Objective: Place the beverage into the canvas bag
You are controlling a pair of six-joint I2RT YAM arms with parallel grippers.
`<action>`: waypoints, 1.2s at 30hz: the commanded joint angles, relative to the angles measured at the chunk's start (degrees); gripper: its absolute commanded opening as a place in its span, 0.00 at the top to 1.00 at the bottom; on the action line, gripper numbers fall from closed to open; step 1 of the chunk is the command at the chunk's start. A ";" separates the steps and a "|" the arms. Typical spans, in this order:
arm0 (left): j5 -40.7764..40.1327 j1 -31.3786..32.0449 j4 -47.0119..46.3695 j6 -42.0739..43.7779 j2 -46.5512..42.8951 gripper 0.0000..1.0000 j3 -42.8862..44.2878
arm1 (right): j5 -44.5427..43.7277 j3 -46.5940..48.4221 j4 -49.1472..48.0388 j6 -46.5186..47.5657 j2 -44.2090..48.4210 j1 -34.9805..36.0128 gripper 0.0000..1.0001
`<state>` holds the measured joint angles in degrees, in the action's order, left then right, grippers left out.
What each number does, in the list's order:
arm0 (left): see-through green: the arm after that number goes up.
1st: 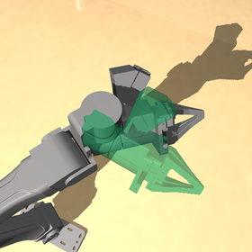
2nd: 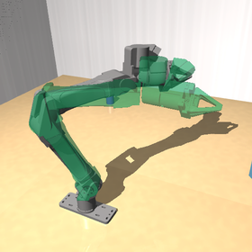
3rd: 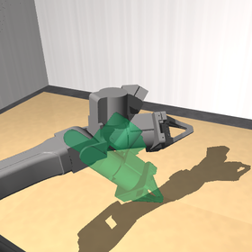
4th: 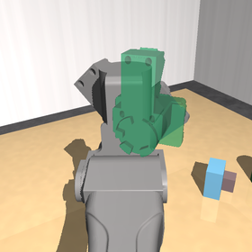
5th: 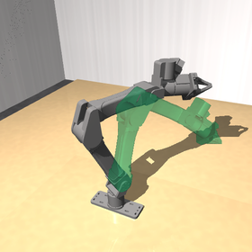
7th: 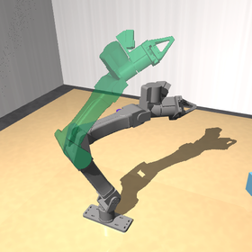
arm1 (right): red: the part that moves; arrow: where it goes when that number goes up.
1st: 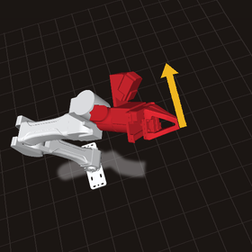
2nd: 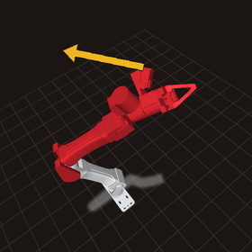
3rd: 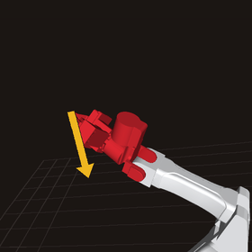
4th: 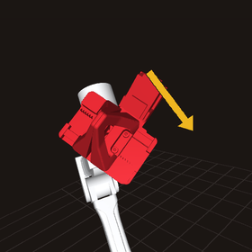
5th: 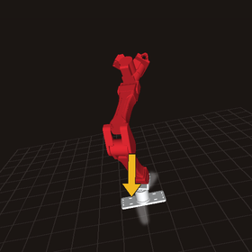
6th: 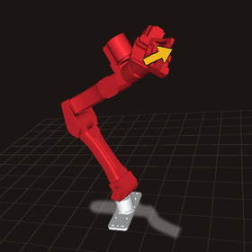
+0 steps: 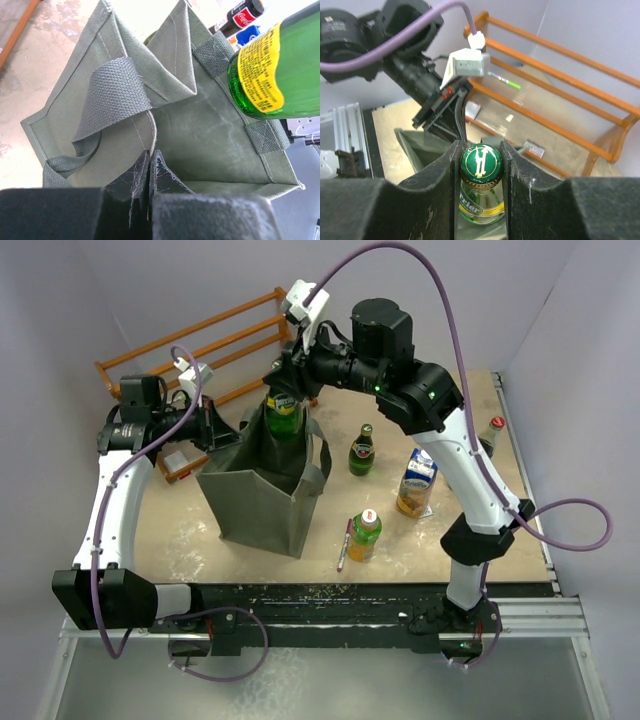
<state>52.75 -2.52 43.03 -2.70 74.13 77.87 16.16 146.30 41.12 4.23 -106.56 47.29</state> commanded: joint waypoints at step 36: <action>-4.44 -0.67 -1.80 3.43 -6.91 0.88 -5.62 | -0.50 -27.74 -25.04 12.00 5.29 1.87 1.00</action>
<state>49.41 -2.76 40.58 -2.44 69.23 73.14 20.53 117.84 28.84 10.50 -106.24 49.80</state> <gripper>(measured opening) 0.175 0.350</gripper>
